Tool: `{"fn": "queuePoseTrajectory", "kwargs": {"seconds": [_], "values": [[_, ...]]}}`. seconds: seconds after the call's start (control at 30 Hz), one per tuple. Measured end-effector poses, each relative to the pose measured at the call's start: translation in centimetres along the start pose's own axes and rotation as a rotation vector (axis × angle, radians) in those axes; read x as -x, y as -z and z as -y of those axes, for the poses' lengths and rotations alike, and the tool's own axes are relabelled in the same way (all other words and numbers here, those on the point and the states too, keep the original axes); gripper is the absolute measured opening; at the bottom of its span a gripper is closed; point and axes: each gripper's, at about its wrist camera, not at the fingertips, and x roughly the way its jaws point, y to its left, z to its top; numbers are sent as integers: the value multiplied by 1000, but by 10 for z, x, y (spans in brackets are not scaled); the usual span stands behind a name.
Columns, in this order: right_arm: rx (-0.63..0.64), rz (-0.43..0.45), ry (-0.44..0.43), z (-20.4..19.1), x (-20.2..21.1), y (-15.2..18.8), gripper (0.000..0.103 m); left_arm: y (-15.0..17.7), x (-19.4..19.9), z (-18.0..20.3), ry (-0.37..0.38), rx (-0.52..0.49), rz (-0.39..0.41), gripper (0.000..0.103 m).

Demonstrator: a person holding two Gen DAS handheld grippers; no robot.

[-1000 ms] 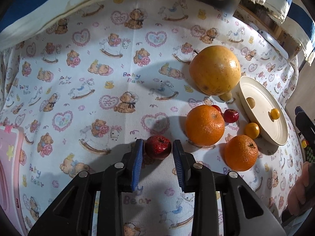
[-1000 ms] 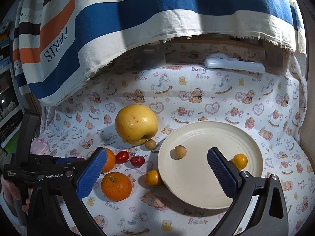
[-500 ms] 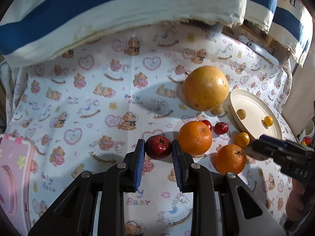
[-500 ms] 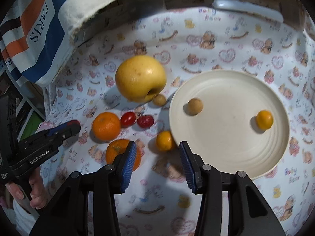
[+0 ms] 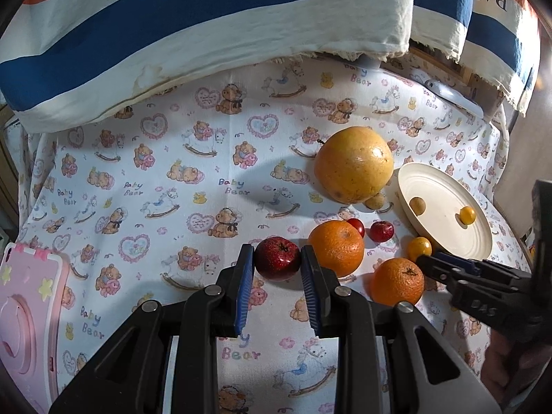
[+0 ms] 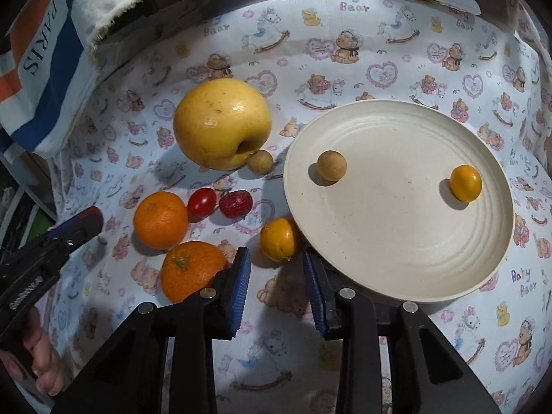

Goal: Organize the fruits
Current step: 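Close the right tool on another small orange fruit while the left tool holds the apple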

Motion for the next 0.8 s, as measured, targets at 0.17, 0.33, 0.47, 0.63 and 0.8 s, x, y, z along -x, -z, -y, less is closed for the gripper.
{"fn": "queuePoseTrajectory", "kwargs": {"seconds": [0.17,0.33,0.47,0.63,0.8], "values": [[-65,23,37,6,-7,-2,34,0,3,1,-7,-2,13,26],[-76,38,35,8,-10,-4,28,0,5,2,-4,-7,17,26],[-67,46,10,8,-9,-4,28,0,6,2,-10,-8,24,26],[-7,61,-38,-2,0,-2,28,0,10,3,-11,-16,45,26],[86,168,-51,-18,21,4,28,-1,20,5,1,-31,85,26]]}}
